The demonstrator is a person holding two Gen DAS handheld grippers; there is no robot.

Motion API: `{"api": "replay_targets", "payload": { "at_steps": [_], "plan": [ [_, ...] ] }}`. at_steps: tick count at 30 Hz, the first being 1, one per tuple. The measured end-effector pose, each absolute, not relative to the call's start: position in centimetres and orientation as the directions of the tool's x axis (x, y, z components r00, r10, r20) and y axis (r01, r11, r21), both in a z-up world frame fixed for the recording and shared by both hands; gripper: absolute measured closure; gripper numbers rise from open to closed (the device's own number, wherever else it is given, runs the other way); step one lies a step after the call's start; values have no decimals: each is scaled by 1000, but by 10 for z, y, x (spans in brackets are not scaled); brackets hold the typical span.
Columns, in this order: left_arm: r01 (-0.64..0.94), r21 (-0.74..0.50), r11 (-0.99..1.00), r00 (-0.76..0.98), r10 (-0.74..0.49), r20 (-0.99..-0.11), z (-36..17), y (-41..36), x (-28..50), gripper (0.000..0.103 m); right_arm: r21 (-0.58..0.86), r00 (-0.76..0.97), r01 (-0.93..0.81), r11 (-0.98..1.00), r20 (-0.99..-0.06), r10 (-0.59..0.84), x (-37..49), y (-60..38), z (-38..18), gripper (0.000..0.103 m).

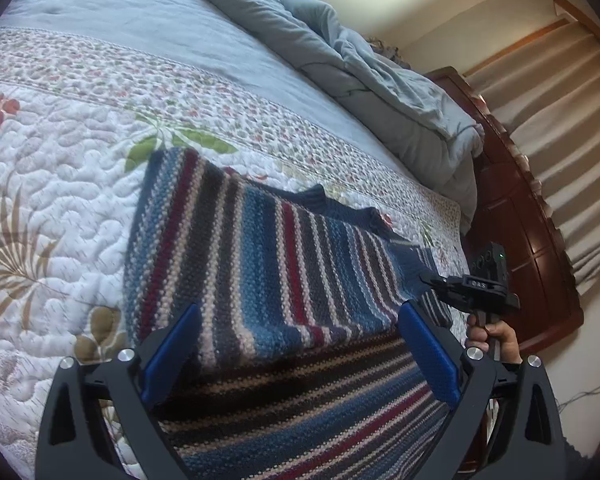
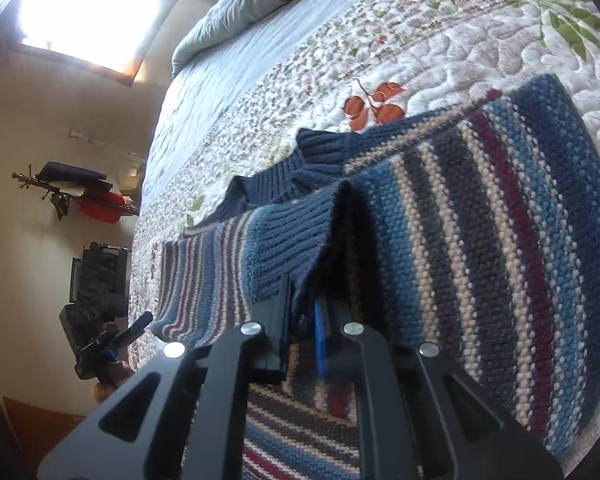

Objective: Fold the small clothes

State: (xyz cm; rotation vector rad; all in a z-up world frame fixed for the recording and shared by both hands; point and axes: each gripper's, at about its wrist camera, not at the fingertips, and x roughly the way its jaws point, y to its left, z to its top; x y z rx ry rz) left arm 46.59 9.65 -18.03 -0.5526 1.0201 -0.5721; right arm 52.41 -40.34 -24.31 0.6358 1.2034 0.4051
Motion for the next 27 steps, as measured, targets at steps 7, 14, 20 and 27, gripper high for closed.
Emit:
{"api": "replay_targets", "payload": {
  "at_steps": [7,14,20,27],
  "plan": [
    [199,-627,753,394,-647,-652,-196,85,451,4,648,345,90,756,-732,587,517,-422,-253,70],
    [242,-534,811,429,-582,-690,-192,71,442,4,657,345,108,746,-729,591,545,-419,-259,58],
    [277,-209,938,544,-333,-770,-182,33,421,4,649,309,70,757,-736,603,557,-399,-263,88],
    [294,12,956,681,-201,-704,-153,-8,386,4,622,388,7,783,-723,571,548,-405,-239,92]
  ]
}}
